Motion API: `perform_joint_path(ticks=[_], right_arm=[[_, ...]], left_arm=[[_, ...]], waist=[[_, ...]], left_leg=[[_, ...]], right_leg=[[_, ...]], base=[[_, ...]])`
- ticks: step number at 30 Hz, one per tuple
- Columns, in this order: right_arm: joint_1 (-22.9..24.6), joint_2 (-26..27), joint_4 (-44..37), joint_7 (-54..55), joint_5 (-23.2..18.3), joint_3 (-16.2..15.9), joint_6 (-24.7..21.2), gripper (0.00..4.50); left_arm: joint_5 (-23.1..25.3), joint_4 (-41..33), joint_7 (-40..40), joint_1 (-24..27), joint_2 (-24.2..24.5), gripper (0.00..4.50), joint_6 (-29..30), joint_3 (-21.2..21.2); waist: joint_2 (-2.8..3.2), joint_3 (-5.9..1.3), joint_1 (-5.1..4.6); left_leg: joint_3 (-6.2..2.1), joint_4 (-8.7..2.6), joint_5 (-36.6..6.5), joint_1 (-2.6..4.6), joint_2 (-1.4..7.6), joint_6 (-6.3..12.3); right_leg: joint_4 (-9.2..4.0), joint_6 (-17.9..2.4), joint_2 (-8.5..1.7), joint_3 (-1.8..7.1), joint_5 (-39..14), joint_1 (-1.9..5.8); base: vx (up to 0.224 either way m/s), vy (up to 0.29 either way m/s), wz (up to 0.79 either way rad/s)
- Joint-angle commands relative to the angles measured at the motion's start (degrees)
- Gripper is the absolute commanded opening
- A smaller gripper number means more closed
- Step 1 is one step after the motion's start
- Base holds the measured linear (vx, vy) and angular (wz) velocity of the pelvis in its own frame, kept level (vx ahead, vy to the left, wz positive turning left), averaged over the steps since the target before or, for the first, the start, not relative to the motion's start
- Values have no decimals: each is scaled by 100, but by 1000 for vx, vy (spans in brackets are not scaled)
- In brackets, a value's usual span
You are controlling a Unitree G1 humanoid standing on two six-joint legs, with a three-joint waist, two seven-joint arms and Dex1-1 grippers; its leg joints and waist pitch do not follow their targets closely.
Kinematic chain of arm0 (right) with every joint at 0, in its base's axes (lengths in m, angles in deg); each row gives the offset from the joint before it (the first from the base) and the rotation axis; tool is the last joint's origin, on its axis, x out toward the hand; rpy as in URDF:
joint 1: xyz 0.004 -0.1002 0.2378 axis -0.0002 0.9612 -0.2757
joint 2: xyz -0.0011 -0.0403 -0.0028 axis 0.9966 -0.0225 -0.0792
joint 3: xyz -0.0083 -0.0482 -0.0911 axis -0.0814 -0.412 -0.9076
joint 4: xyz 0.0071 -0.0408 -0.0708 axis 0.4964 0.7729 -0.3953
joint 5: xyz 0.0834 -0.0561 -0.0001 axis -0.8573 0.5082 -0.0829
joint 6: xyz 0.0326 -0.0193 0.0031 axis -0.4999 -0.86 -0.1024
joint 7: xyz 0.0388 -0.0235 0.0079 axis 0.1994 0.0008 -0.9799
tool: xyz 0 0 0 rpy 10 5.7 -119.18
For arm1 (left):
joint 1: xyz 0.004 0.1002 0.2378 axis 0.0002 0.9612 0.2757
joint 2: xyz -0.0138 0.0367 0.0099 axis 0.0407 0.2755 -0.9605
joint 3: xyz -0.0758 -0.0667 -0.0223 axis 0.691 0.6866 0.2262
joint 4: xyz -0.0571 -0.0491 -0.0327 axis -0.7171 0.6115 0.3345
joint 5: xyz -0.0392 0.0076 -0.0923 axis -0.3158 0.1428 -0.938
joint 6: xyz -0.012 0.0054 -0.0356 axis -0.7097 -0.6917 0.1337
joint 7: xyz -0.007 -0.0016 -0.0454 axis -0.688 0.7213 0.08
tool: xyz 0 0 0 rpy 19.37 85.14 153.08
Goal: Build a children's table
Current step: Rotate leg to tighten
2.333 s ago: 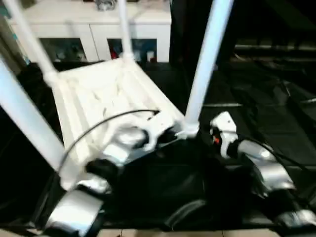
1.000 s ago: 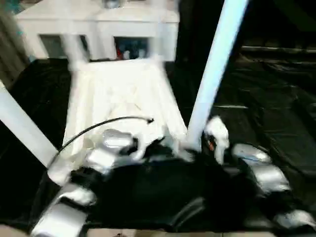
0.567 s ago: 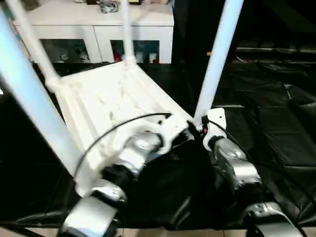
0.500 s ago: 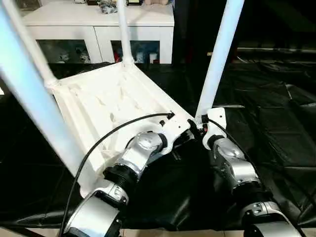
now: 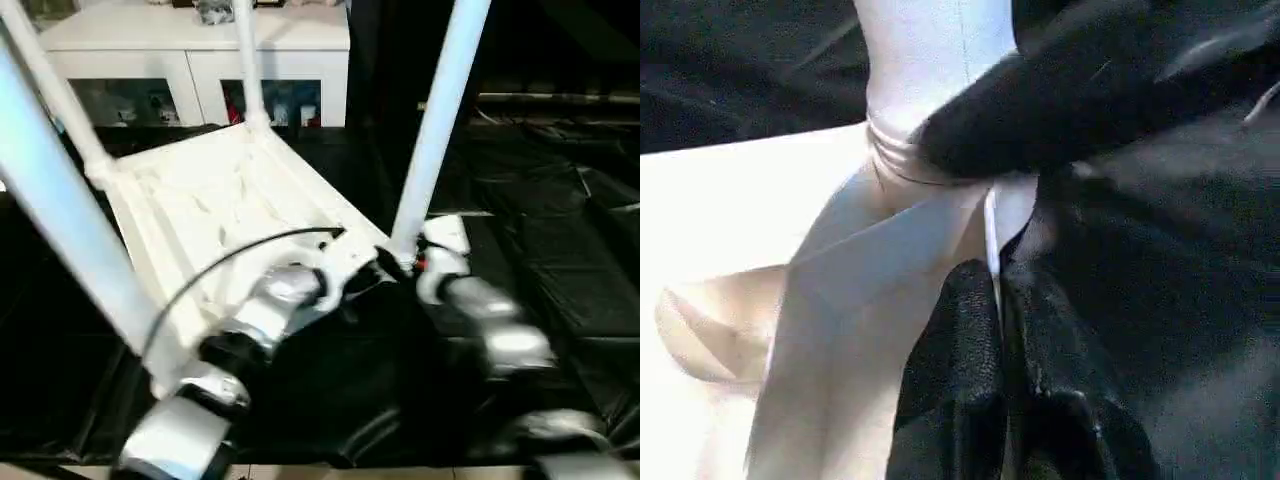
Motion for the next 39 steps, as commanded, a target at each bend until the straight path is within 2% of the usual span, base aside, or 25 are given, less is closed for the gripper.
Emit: perform_joint_path(ticks=[1,3,4,5,8,11,16,17,20,27,33,35,36,38,39], right_arm=[[67,-117,-248,-594,-30,-259,46,387],[128,-335,-356,-1062,-53,-377,121,387],[141,-477,-413,-1395,-57,-485,159,387],[142,-507,-430,-1483,-54,-522,166,387],[162,-595,-530,-1733,-62,-615,134,387],[164,-655,-539,-1971,60,-824,183,387],[111,-572,-282,-1964,297,-987,332,387],[110,-562,-267,-1961,311,-997,334,371],[100,-506,-254,-1935,248,-947,291,371],[93,-476,-160,-2016,211,-908,389,304],[159,-335,-97,-1837,195,-849,384,278],[110,-164,171,-1299,296,-723,301,276],[102,-141,209,-1215,313,-705,301,275],[27,92,553,-405,423,-497,313,274],[-22,297,782,231,419,-280,270,274]], left_arm=[[-221,-146,-548,145,100,0,-323,27],[-455,-376,-1105,233,217,0,-357,25],[-717,-685,-1708,338,359,0,-161,-3],[-781,-781,-1886,371,411,0,-84,-26],[-840,-899,-2171,415,542,0,-4,-105],[-862,-963,-2389,468,647,0,21,-119],[-826,-1049,-2427,530,689,0,57,-100],[-824,-1053,-2405,533,679,0,62,-98],[-828,-1077,-2386,542,683,0,78,-106],[-833,-1129,-2396,585,682,0,120,-99],[-811,-1132,-2324,607,677,0,144,-92],[-673,-985,-1934,565,582,0,119,-64],[-659,-966,-1887,560,567,0,120,-60],[-534,-812,-1457,524,419,0,208,-40],[-440,-697,-1091,500,287,0,248,-20]], waist=[[-159,-279,51],[-163,-285,59],[-174,-289,79],[-163,-293,105],[-140,-298,176],[-149,-293,223],[-182,-277,242],[-198,-277,243],[-201,-277,247],[-207,-279,243],[-207,-288,237],[-155,-276,217],[-184,-268,181],[-166,-250,117],[-163,-240,92]], left_leg=[[-84,-339,-1177,1,190,616],[-87,-341,-1170,12,202,589],[-81,-339,-1146,18,217,590],[-84,-342,-1054,8,234,596],[-57,-330,-990,54,256,595],[-63,-337,-944,38,262,558],[-54,-344,-1079,55,243,436],[-56,-343,-1074,49,240,423],[-59,-343,-1023,52,244,436],[-55,-331,-970,50,239,471],[-57,-322,-870,40,237,507],[-61,-331,-968,52,233,454],[-69,-344,-1070,45,222,383],[-75,-365,-1255,63,219,268],[-84,-371,-1353,61,205,227]], right_leg=[[-433,-1077,-316,202,-1684,266],[-425,-1138,-313,194,-1698,264],[-405,-1200,-318,197,-1641,263],[-367,-1264,-316,195,-1523,270],[-327,-1381,-292,204,-1246,229],[-288,-1407,-299,209,-1067,248],[-323,-1336,-321,226,-1304,242],[-326,-1308,-324,227,-1369,247],[-321,-1270,-318,228,-1360,246],[-312,-1292,-314,228,-1301,246],[-288,-1336,-311,224,-1160,259],[-307,-1346,-311,227,-1230,241],[-330,-1310,-309,219,-1387,258],[-369,-1247,-313,224,-1684,227],[-394,-1211,-313,219,-1849,231]], base=[[0,0,0],[0,0,0],[0,0,0],[0,0,0],[0,0,0],[0,0,0],[0,0,0],[0,0,0],[0,0,0],[0,0,0],[0,0,0],[0,0,0],[0,0,0],[0,0,0],[0,0,0]])
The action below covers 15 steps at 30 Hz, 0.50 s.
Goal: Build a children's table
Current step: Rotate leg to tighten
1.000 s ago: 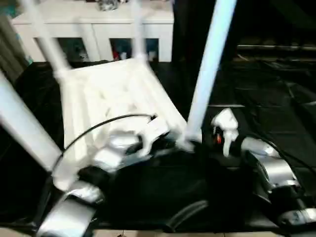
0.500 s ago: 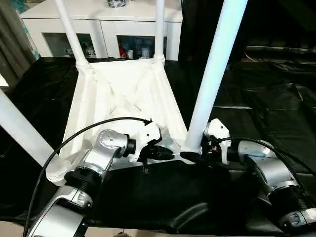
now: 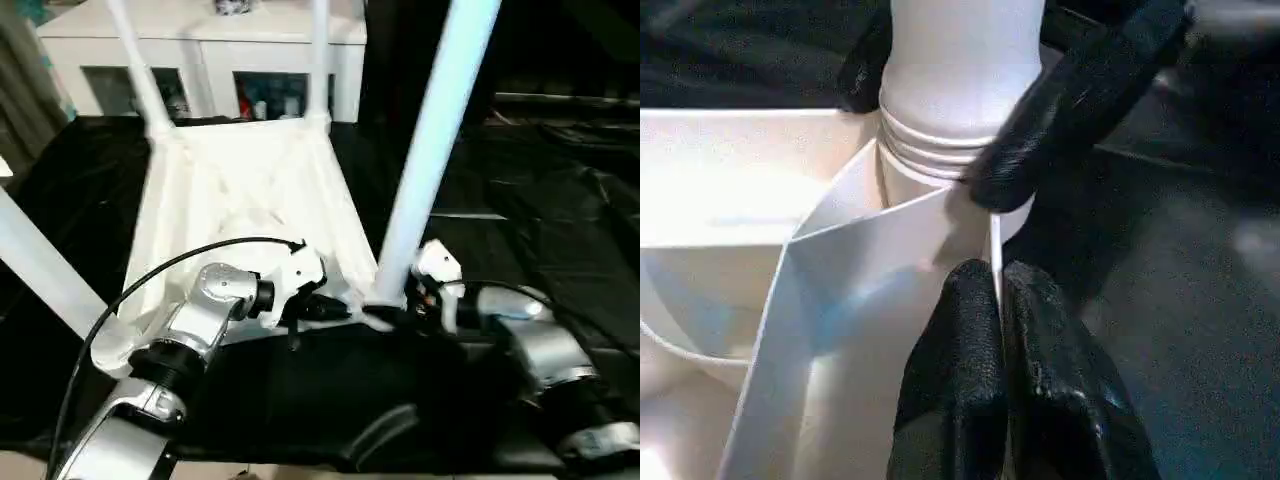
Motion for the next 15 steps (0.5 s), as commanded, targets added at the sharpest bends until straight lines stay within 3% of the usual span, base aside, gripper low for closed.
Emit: perform_joint_path(ticks=[1,4,9,11,13,15], right_arm=[[-79,264,585,1240,131,318,-185,274],[-98,690,847,2682,250,634,-368,273],[-137,1152,807,3118,316,610,-355,273],[-179,1328,806,3147,405,452,-256,273],[-204,1385,815,3101,388,412,-124,329],[-221,1402,761,3063,331,453,-49,343]], left_arm=[[-30,177,473,24,-405,0,24,-35],[238,501,1569,-89,-898,0,259,-53],[398,770,2342,-241,-1377,0,398,-68],[538,908,2504,-322,-1508,0,350,-130],[601,975,2525,-367,-1506,0,290,-147],[609,1000,2507,-390,-1455,0,282,-126]], waist=[[-84,-285,-14],[-74,-275,-86],[-57,-281,-111],[-56,-285,-99],[-52,-280,-92],[-49,-276,-93]], left_leg=[[-121,-415,-1469,49,197,131],[-126,-424,-1672,89,189,40],[-144,-429,-1899,96,166,98],[-142,-428,-1893,90,163,141],[-150,-439,-1950,82,161,161],[-157,-446,-1999,78,163,161]], right_leg=[[-429,-1105,-311,198,-2111,228],[-493,-989,-286,198,-2334,187],[-550,-838,-285,188,-2580,180],[-556,-821,-284,193,-2560,174],[-573,-777,-288,182,-2635,176],[-576,-749,-291,178,-2703,172]], base=[[0,0,0],[0,0,0],[0,0,0],[0,0,0],[0,0,0],[0,0,0]])
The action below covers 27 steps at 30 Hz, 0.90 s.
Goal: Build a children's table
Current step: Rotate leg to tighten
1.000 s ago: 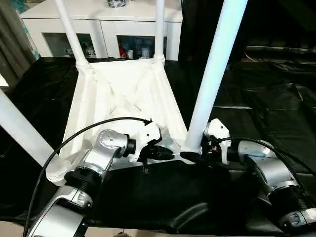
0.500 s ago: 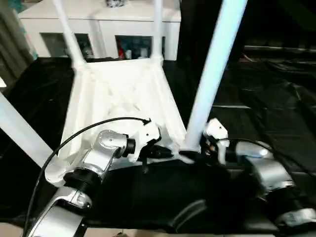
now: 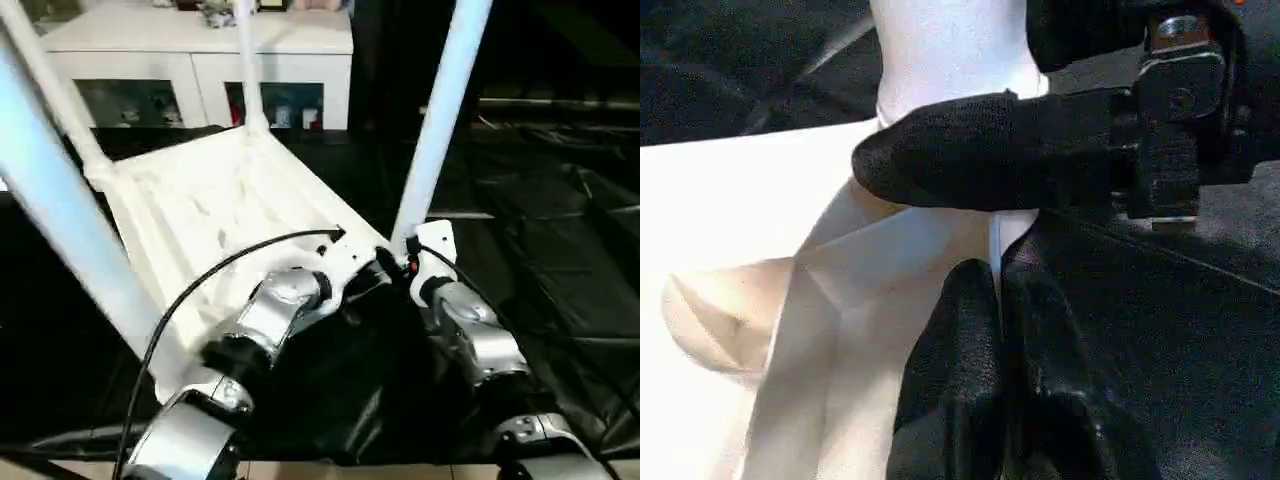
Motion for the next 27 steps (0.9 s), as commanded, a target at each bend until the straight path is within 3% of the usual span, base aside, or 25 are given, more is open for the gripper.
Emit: perform_joint_path(ticks=[1,5,6,9,11,13,15,18,21,22,24,27], right_arm=[[24,165,120,-296,-10,-238,-70,351],[-23,-13,-39,-672,-98,-204,-91,377],[-14,-248,-226,-1175,-153,-270,-115,377],[100,-688,-618,-2164,-210,-561,-82,377],[232,-1024,-898,-2803,-185,-828,7,377],[389,-1433,-1174,-3409,-86,-1116,161,377],[424,-1563,-1241,-3627,-105,-1137,183,377],[436,-1690,-1321,-3935,-203,-1096,182,377],[418,-1754,-1378,-4172,-294,-1073,103,377],[411,-1774,-1386,-4245,-314,-1090,76,377],[404,-1813,-1380,-4333,-332,-1151,59,377],[410,-1818,-1330,-4496,-311,-1187,71,377]], left_arm=[[-31,212,3,66,-107,0,-65,-109],[-79,220,-231,20,59,0,-162,-70],[-138,178,-510,11,198,0,-278,-59],[-196,144,-980,7,418,0,-513,-75],[-244,132,-1334,25,579,0,-721,-97],[-419,-38,-1953,99,795,0,-848,-110],[-541,-198,-2404,166,937,0,-857,-149],[-796,-540,-3102,304,1151,0,-697,-189],[-944,-720,-3477,380,1298,0,-587,-229],[-966,-747,-3543,399,1331,0,-597,-232],[-990,-740,-3606,422,1352,0,-631,-203],[-991,-771,-3670,451,1366,0,-624,-187]], waist=[[-83,-238,-9],[-98,-253,-10],[-95,-252,-5],[-102,-267,21],[-113,-270,40],[-127,-279,83],[-126,-284,87],[-106,-305,121],[-75,-314,171],[-81,-310,170],[-90,-308,170],[-105,-291,175]], left_leg=[[-143,-453,-2013,63,186,158],[-140,-454,-1921,33,195,202],[-142,-454,-1915,29,191,218],[-114,-421,-1669,3,202,370],[-113,-412,-1562,-14,196,422],[-92,-390,-1387,9,223,506],[-94,-391,-1232,-23,226,533],[-94,-378,-1016,-14,255,560],[-62,-360,-944,37,283,615],[-70,-365,-910,5,278,616],[-57,-359,-952,27,279,596],[-59,-369,-1113,20,267,520]], right_leg=[[-549,-767,-290,170,-2707,127],[-516,-837,-289,179,-2424,146],[-517,-846,-292,175,-2424,154],[-465,-985,-287,186,-1947,185],[-462,-1016,-301,178,-1925,211],[-432,-1108,-303,191,-1687,201],[-385,-1195,-303,186,-1506,221],[-317,-1363,-304,183,-1135,234],[-270,-1571,-280,187,-726,200],[-240,-1600,-273,181,-639,225],[-244,-1630,-269,184,-570,211],[-277,-1543,-301,193,-898,221]], base=[[0,0,0],[0,0,0],[0,0,0],[0,0,0],[0,0,0],[0,0,0],[0,0,0],[0,0,0],[0,0,0],[0,0,0],[0,0,0],[0,0,0]])
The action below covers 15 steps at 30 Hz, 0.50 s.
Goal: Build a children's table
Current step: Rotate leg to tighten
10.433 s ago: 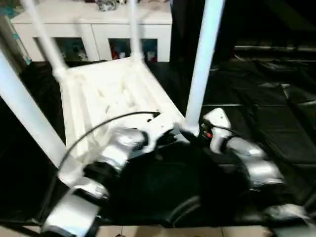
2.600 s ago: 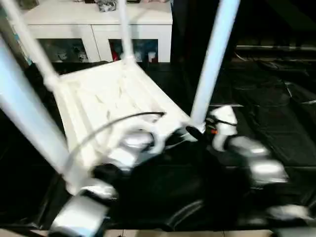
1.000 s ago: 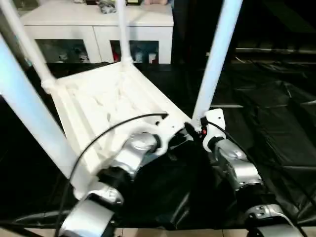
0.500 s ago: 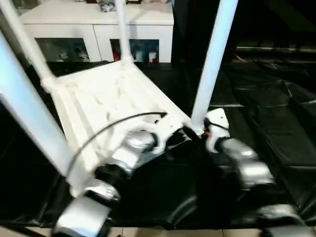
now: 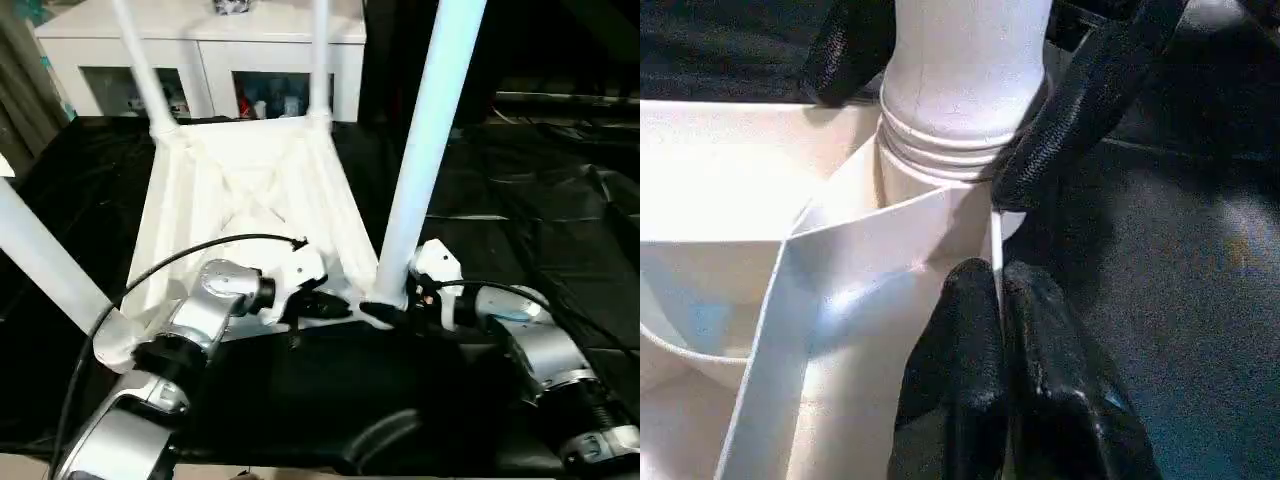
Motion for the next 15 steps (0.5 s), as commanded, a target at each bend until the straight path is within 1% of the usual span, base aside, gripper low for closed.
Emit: perform_joint_path(ticks=[1,3,4,7,10,11,13,15], right_arm=[[-28,-4,-82,-146,2,-116,-44,377],[-23,-3,-80,-157,7,-118,-47,377],[-20,-1,-72,-168,1,-112,-50,352],[-30,0,-16,-155,-18,-86,-60,339],[-25,19,16,-144,-22,-43,-76,301],[-21,27,19,-136,-22,-32,-82,301],[-5,71,51,-50,-10,-6,-105,281],[11,117,90,67,22,17,-110,271]], left_arm=[[-189,-207,-227,101,-93,0,-3,-123],[-195,-224,-229,107,-89,0,9,-127],[-193,-234,-219,112,-90,0,18,-124],[-173,-210,-192,97,-109,0,12,-110],[-157,-180,-175,81,-126,0,0,-96],[-158,-183,-176,82,-127,0,3,-95],[-158,-180,-173,83,-131,0,7,-94],[-164,-184,-154,88,-138,0,12,-84]], waist=[[-86,-318,14],[-89,-319,17],[-96,-324,13],[-87,-330,13],[-84,-333,13],[-84,-333,13],[-86,-333,13],[-82,-336,9]], left_leg=[[-76,-368,-1135,76,243,500],[-81,-372,-1101,72,247,476],[-81,-368,-1065,71,244,474],[-79,-357,-966,74,240,507],[-79,-353,-952,73,238,519],[-77,-353,-957,76,238,521],[-78,-352,-959,72,236,520],[-81,-353,-972,76,238,506]], right_leg=[[-294,-1498,-302,205,-962,279],[-295,-1462,-304,208,-1006,280],[-288,-1457,-303,209,-976,284],[-275,-1476,-294,208,-848,281],[-275,-1485,-294,205,-838,287],[-275,-1487,-290,203,-840,285],[-274,-1488,-288,203,-848,288],[-274,-1486,-291,202,-861,286]], base=[[0,0,0],[0,0,0],[0,0,0],[0,0,0],[0,0,0],[0,0,0],[0,0,0],[0,0,0]])
